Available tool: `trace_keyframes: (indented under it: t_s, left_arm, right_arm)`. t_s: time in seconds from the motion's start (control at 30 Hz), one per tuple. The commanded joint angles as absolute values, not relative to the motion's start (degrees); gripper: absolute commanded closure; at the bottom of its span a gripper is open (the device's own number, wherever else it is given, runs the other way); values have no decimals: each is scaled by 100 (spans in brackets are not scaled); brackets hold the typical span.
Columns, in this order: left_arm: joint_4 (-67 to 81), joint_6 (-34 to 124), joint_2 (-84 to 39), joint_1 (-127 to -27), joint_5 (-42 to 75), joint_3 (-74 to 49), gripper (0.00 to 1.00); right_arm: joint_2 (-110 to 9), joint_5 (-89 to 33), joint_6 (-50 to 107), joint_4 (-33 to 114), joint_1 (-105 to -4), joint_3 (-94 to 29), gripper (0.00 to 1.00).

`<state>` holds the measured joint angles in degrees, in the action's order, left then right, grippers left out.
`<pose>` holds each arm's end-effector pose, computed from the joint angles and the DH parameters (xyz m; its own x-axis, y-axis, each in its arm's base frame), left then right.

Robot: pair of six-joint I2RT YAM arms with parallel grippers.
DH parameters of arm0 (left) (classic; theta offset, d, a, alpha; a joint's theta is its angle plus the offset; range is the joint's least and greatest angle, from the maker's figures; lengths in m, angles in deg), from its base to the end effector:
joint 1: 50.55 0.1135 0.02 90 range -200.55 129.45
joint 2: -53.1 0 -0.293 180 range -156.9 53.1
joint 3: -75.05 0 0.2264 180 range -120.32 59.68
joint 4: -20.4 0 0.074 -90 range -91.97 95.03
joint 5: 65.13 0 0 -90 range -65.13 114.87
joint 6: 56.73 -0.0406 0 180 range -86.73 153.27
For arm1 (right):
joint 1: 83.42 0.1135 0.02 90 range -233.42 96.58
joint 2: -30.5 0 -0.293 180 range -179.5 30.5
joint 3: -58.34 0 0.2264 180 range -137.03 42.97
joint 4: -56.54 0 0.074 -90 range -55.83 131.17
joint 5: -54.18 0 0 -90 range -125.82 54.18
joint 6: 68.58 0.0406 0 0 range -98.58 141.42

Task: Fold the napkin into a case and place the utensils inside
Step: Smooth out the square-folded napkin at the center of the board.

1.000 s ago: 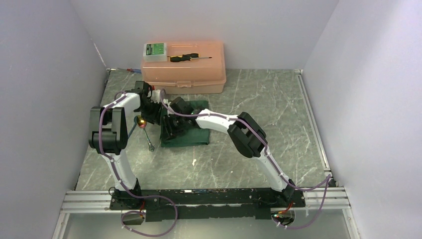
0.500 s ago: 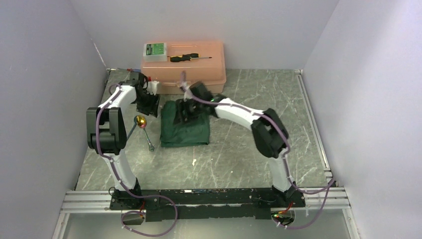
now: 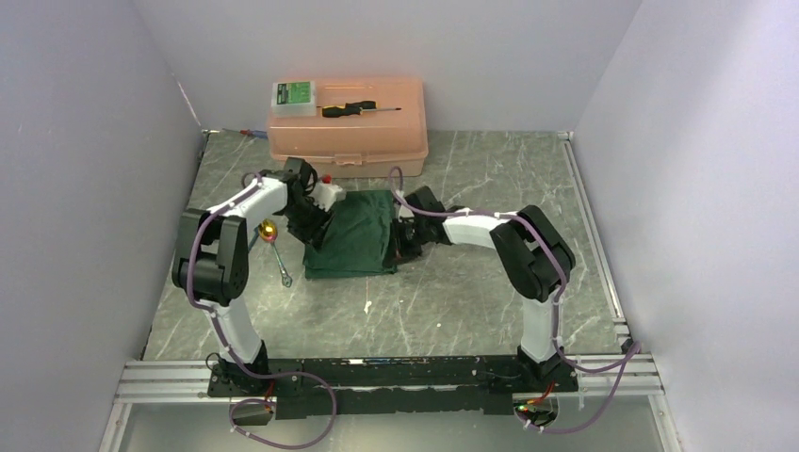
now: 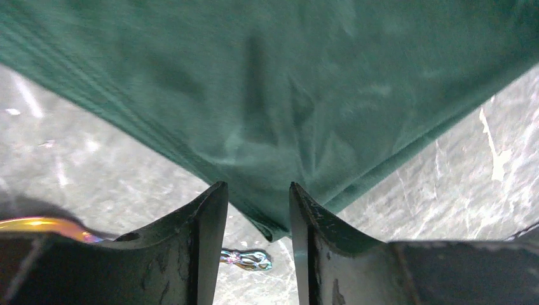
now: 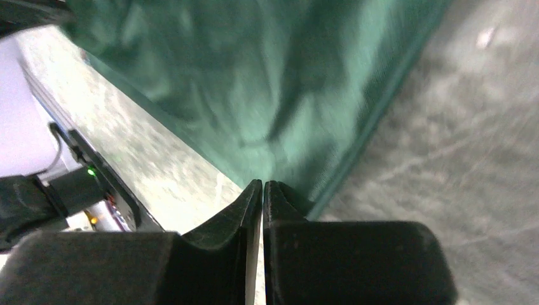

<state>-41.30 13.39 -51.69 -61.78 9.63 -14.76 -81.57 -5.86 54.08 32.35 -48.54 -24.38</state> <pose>0.3310 -0.0766 0.2281 -0.8135 0.4960 -0.3036 0.5571 0.8144 -0.1622 0.3102 0.2410 0.1863 -0.9542 -0.0952 -0.2836 -0.2660 0.7037 0.6588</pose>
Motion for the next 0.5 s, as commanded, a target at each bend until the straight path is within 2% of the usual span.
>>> trace_keyframes:
  t_s: [0.0, 0.3, 0.47]
  left_arm:
    - [-4119, 732, -4821, -6368, 1012, -1208, 56]
    - [-3655, 341, -4690, -6554, 1597, -457, 58]
    - [-3576, 256, -4561, -6658, 1643, -264, 59]
  right_arm:
    - [-7745, -533, 5479, 3622, -4864, -1983, 91]
    - [-7492, -643, 5456, 3591, -4905, -1221, 93]
    - [-7305, -333, 5328, 3318, -5020, -1749, 88]
